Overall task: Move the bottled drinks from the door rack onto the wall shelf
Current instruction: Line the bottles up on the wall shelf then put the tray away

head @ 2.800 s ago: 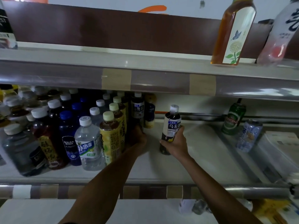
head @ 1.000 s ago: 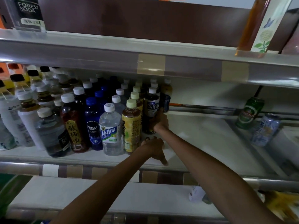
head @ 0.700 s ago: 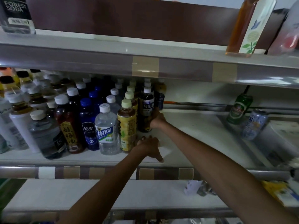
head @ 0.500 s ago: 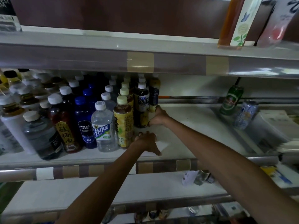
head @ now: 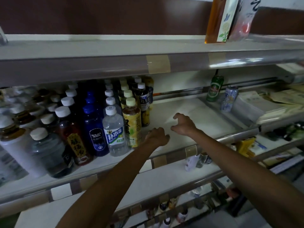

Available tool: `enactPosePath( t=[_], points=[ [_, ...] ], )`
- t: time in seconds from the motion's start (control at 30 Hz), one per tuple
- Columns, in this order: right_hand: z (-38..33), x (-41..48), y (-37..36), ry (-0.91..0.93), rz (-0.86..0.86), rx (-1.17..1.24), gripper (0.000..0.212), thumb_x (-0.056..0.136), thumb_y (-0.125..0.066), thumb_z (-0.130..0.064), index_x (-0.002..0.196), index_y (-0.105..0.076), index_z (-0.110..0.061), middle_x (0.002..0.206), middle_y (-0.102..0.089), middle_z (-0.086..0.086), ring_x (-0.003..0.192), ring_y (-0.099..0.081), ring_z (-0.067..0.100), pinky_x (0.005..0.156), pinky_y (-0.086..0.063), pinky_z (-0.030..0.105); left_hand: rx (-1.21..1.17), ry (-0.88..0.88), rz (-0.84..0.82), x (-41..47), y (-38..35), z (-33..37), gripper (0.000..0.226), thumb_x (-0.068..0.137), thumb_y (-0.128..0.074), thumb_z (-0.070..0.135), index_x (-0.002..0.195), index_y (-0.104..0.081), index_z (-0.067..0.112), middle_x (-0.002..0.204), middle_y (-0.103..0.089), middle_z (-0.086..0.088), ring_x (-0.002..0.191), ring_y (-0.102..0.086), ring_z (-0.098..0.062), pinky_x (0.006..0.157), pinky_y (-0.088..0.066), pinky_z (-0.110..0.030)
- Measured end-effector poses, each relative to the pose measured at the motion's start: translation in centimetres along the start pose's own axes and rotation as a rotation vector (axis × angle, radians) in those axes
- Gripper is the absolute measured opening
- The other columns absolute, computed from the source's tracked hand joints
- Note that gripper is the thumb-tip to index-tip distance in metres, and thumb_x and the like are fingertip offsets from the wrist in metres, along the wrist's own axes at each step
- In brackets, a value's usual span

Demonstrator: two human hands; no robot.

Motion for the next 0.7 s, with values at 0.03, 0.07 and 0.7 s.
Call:
enactPosePath(
  t=[0.03,0.07,0.7],
  points=[
    [0.6,-1.2,0.2,-0.022,0.015,-0.013,0.061,0.086,-0.068,-0.023,0.141,-0.043,-0.016,0.142,-0.048,0.008,0.126,-0.05,0.027,0.096,-0.043,0.028,-0.007,-0.03,0.038,-0.4,0.0,0.4,0.056,0.102,-0.033,0.043,0.144,-0.035,0.005,0.148,-0.035,-0.021,0.135,-0.036,-0.037,0.107,-0.034,-0.041],
    [1.3,-2.4,0.3,-0.046,0.033,-0.025,0.062,0.086,-0.067,-0.024,0.142,-0.042,-0.017,0.143,-0.049,0.008,0.126,-0.05,0.027,0.098,-0.044,0.03,-0.018,-0.063,0.07,-0.8,0.0,1.0,0.05,0.104,-0.031,0.036,0.14,-0.04,0.004,0.145,-0.039,-0.021,0.132,-0.039,-0.037,0.107,-0.034,-0.041],
    [18.6,-34.9,0.0,-0.446,0.173,0.053,0.053,0.088,-0.059,-0.038,0.126,-0.055,0.0,0.122,-0.06,0.018,0.115,-0.056,0.036,0.094,-0.047,0.044,0.025,-0.698,-0.07,-21.1,-18.2,15.6,0.037,0.094,-0.053,0.022,0.129,-0.056,0.011,0.127,-0.058,-0.013,0.118,-0.055,-0.033,0.093,-0.044,-0.035]
  ],
)
Point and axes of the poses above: each hand's wrist, its own x-axis towards the middle knuckle, its own y-axis out of the back of the hand, z = x × y, the point moved 5 cm from there along x, towards the middle knuckle
